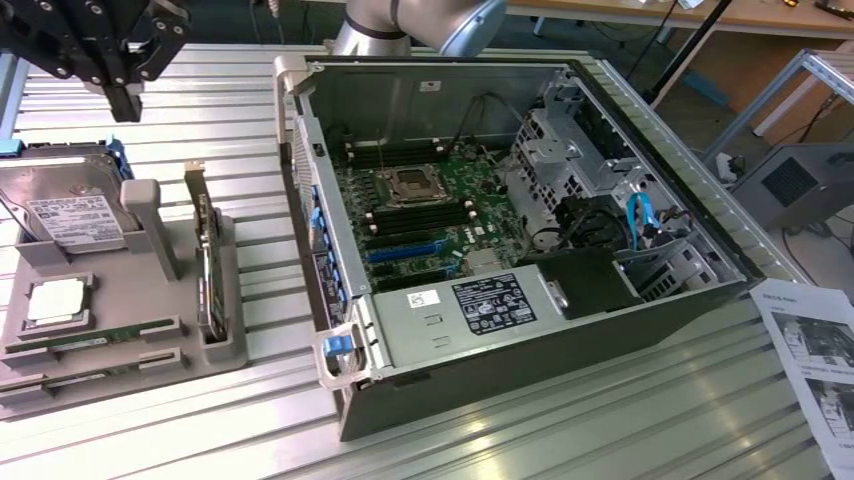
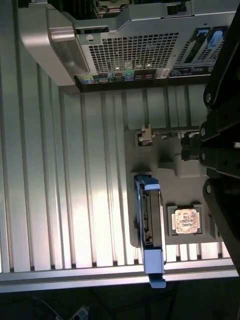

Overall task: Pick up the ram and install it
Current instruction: 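Reach for the ram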

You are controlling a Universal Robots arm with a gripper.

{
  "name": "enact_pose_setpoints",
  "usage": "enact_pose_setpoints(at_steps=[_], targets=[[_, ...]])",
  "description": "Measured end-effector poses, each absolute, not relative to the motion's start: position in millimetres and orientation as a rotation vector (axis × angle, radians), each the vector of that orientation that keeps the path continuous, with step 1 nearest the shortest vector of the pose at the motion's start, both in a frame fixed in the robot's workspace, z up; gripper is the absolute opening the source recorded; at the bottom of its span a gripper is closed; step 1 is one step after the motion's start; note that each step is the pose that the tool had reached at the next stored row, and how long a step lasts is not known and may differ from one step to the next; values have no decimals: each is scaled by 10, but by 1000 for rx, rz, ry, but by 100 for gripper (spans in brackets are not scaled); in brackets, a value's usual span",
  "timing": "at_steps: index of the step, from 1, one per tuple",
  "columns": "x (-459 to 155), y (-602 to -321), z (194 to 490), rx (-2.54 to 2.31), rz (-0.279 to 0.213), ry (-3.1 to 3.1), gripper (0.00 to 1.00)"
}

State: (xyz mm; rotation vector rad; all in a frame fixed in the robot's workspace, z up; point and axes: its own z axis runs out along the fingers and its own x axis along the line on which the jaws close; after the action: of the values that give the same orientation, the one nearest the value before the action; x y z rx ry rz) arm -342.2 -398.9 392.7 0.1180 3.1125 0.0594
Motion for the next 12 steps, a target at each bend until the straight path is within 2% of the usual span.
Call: enact_pose_setpoints(at_steps=[12], targets=[[-3701,-3989,3925,118,60,3112,11]])
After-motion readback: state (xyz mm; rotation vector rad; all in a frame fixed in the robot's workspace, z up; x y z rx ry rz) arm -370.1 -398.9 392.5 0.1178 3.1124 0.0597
